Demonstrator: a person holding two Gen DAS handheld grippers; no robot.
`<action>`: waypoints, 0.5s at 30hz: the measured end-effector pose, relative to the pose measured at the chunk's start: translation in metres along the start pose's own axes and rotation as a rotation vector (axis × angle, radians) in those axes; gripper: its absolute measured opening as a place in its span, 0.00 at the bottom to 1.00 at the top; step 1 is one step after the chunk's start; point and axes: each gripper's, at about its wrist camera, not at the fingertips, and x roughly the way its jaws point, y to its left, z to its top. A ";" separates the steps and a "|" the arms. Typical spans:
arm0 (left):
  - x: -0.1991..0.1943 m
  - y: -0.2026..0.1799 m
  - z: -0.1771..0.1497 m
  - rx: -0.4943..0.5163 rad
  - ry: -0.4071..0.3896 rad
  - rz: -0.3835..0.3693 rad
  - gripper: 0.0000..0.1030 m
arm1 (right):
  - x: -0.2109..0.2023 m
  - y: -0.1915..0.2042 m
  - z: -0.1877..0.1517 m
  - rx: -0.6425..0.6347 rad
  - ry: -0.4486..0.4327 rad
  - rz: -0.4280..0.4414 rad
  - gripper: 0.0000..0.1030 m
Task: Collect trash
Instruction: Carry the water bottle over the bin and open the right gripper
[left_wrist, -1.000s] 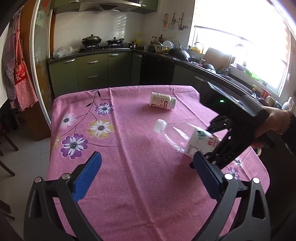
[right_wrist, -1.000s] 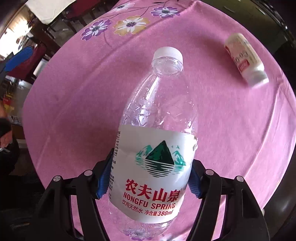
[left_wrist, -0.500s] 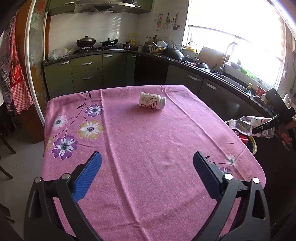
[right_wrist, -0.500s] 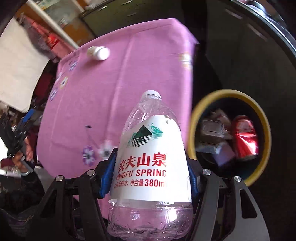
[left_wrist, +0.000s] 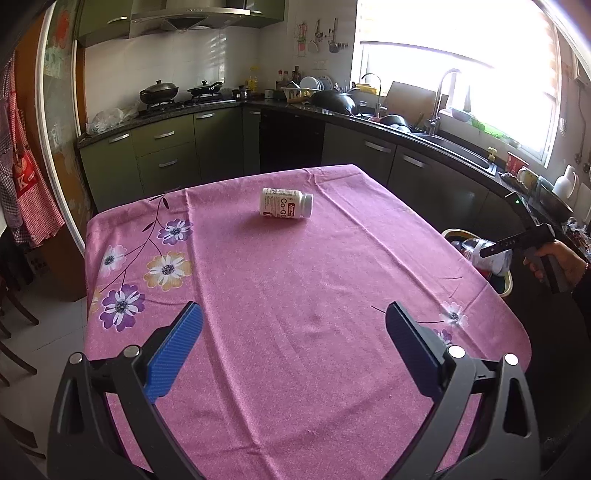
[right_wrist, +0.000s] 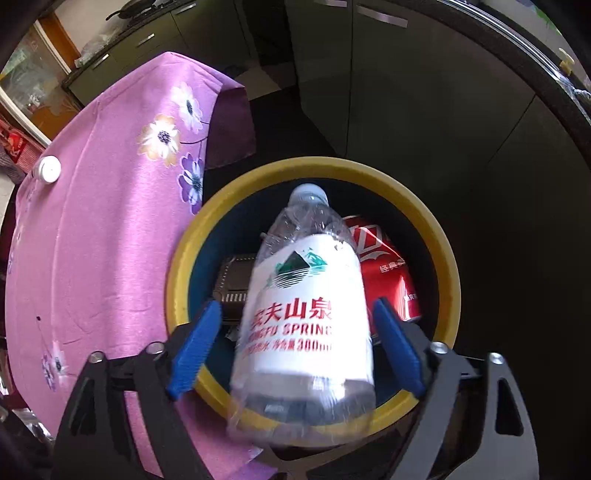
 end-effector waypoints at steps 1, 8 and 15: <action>0.002 -0.002 0.001 0.003 0.003 -0.004 0.92 | -0.002 -0.005 -0.003 0.011 -0.012 -0.004 0.85; 0.022 -0.014 0.009 0.035 0.041 -0.034 0.92 | -0.057 -0.002 -0.038 0.107 -0.160 0.130 0.85; 0.058 -0.018 0.030 0.025 0.083 -0.059 0.92 | -0.083 0.037 -0.073 0.075 -0.240 0.265 0.86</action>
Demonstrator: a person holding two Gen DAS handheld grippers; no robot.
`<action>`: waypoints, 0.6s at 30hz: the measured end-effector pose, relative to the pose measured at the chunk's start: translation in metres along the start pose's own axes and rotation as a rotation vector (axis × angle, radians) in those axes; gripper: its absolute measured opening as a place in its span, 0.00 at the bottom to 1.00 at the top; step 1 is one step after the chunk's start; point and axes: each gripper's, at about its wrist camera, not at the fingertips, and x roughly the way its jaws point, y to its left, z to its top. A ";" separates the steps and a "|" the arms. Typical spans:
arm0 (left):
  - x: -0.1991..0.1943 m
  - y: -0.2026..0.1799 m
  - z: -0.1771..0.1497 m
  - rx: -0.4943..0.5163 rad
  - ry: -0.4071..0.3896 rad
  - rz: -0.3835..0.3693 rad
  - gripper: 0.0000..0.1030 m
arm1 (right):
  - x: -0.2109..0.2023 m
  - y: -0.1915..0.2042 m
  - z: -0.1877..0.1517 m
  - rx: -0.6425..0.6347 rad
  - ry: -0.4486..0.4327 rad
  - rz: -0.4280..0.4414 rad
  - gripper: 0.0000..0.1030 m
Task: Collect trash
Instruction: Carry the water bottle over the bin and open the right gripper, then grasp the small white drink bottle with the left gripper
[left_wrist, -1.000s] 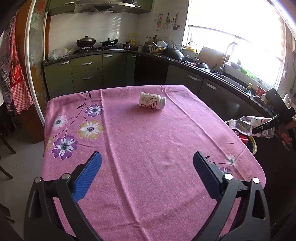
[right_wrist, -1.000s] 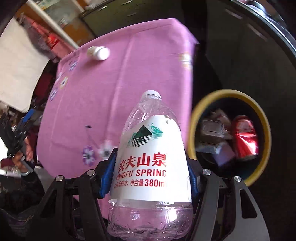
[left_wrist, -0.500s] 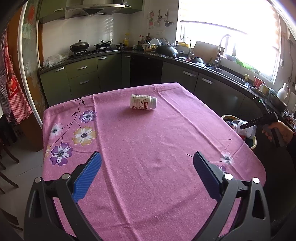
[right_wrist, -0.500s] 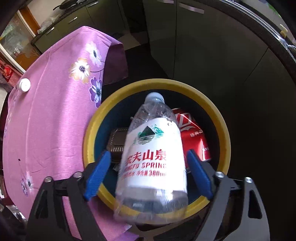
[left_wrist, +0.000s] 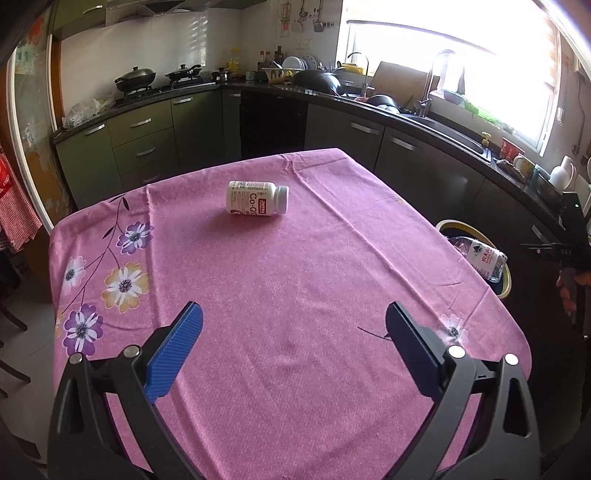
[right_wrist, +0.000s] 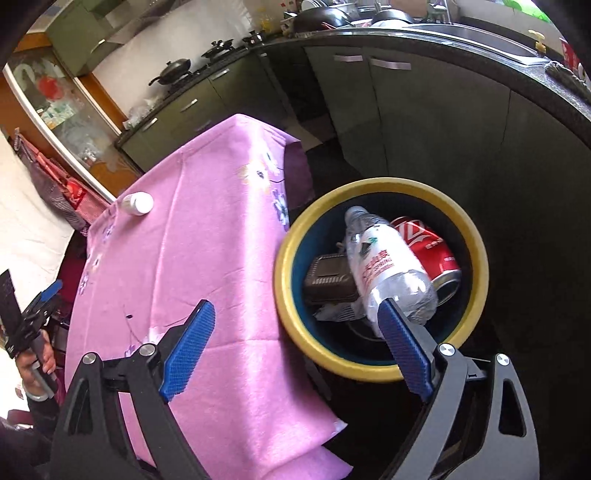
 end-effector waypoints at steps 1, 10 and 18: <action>0.007 0.000 0.005 0.004 0.006 -0.002 0.92 | -0.001 0.005 -0.003 -0.008 -0.002 0.015 0.86; 0.087 0.007 0.064 0.040 0.025 0.025 0.93 | 0.000 0.038 -0.012 -0.071 -0.016 0.103 0.87; 0.158 0.034 0.098 -0.009 0.063 0.032 0.93 | 0.016 0.054 -0.021 -0.111 -0.002 0.113 0.88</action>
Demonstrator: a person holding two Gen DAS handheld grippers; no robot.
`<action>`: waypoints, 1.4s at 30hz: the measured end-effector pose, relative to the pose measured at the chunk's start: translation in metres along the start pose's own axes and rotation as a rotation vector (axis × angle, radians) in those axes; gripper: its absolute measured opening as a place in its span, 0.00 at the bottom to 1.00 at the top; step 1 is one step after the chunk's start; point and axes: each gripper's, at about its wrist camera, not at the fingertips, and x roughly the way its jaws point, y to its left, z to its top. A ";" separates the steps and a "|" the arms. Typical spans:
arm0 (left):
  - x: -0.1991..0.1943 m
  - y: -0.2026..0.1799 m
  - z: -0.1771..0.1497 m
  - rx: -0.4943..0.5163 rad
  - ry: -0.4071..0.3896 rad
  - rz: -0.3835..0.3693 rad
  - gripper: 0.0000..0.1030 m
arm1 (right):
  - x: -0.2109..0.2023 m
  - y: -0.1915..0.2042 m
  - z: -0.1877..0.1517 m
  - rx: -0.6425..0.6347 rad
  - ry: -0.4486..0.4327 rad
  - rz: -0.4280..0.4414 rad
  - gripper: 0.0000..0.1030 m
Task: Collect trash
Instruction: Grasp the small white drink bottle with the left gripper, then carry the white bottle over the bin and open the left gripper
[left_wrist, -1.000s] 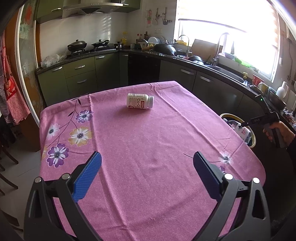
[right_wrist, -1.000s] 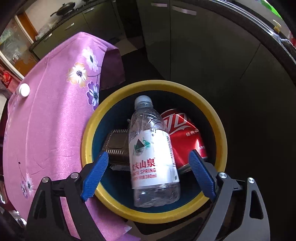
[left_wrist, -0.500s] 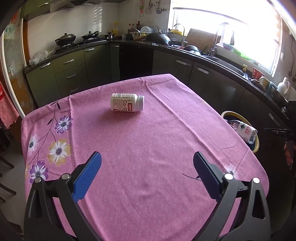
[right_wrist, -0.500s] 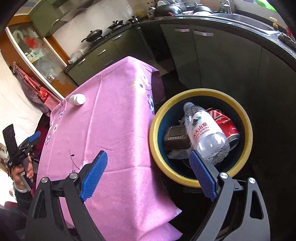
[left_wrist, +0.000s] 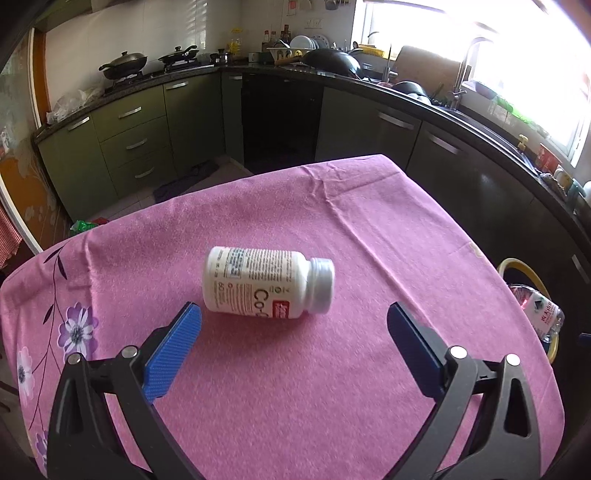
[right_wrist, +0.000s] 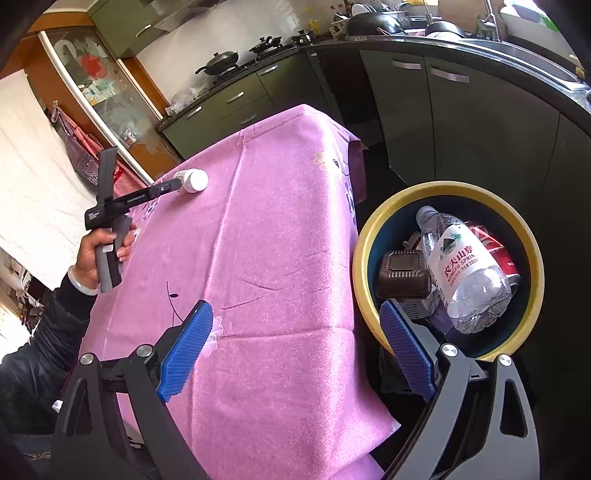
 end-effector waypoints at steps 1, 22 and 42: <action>0.006 0.002 0.003 0.000 0.006 0.011 0.93 | 0.003 0.001 -0.001 0.002 0.004 0.007 0.88; 0.050 0.008 0.014 -0.003 0.068 0.018 0.78 | 0.038 0.016 -0.002 -0.023 0.065 0.045 0.88; -0.020 -0.016 -0.017 0.036 -0.001 -0.021 0.78 | 0.030 0.024 -0.014 -0.029 0.061 0.060 0.88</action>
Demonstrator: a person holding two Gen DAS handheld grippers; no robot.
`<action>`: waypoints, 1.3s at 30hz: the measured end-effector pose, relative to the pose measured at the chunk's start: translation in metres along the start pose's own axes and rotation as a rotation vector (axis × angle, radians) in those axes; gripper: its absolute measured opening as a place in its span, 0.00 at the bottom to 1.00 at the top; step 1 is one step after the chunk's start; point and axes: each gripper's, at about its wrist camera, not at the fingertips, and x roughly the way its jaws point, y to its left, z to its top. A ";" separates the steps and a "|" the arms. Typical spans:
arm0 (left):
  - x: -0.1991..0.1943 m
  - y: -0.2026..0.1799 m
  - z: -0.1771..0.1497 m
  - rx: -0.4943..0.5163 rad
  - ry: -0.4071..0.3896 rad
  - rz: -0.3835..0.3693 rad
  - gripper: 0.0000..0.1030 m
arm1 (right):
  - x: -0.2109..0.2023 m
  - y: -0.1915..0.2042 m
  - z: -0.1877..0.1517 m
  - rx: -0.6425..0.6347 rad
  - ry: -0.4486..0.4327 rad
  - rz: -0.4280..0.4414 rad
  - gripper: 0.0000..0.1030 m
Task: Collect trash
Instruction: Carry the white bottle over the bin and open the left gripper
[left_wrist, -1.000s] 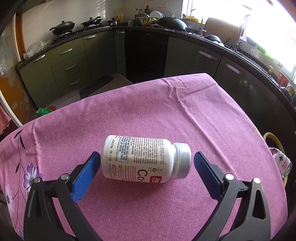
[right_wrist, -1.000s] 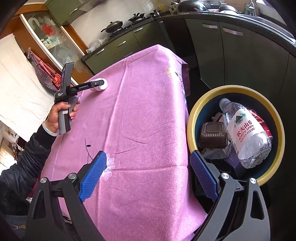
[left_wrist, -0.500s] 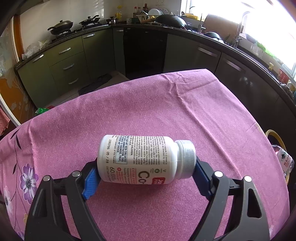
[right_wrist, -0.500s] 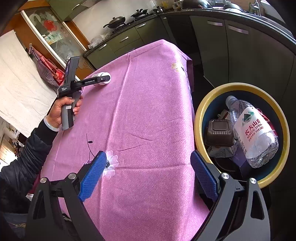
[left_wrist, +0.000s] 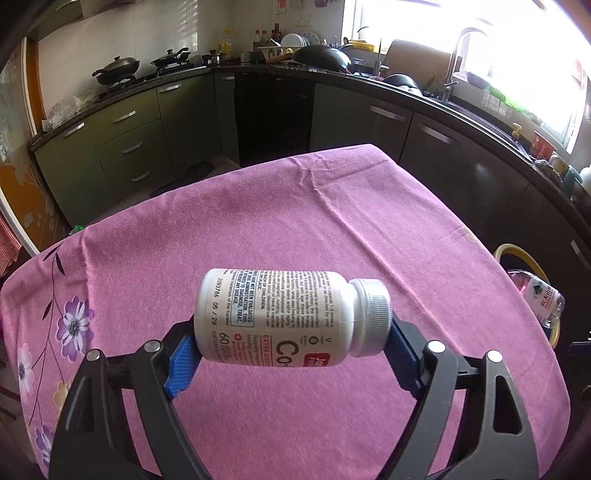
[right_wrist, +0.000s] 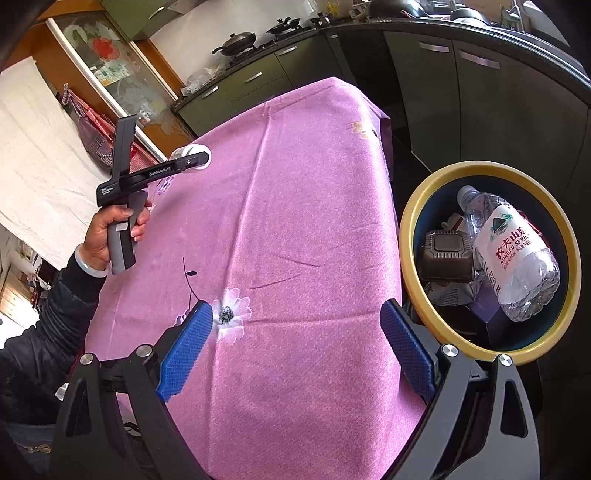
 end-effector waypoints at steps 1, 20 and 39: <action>-0.011 -0.005 -0.005 0.005 -0.007 -0.007 0.78 | -0.003 0.001 -0.003 0.001 -0.006 0.003 0.88; -0.093 -0.216 -0.029 0.246 -0.004 -0.411 0.78 | -0.108 -0.027 -0.103 0.126 -0.184 -0.047 0.89; 0.077 -0.358 -0.013 0.663 0.295 -0.558 0.78 | -0.132 -0.097 -0.146 0.310 -0.237 -0.025 0.89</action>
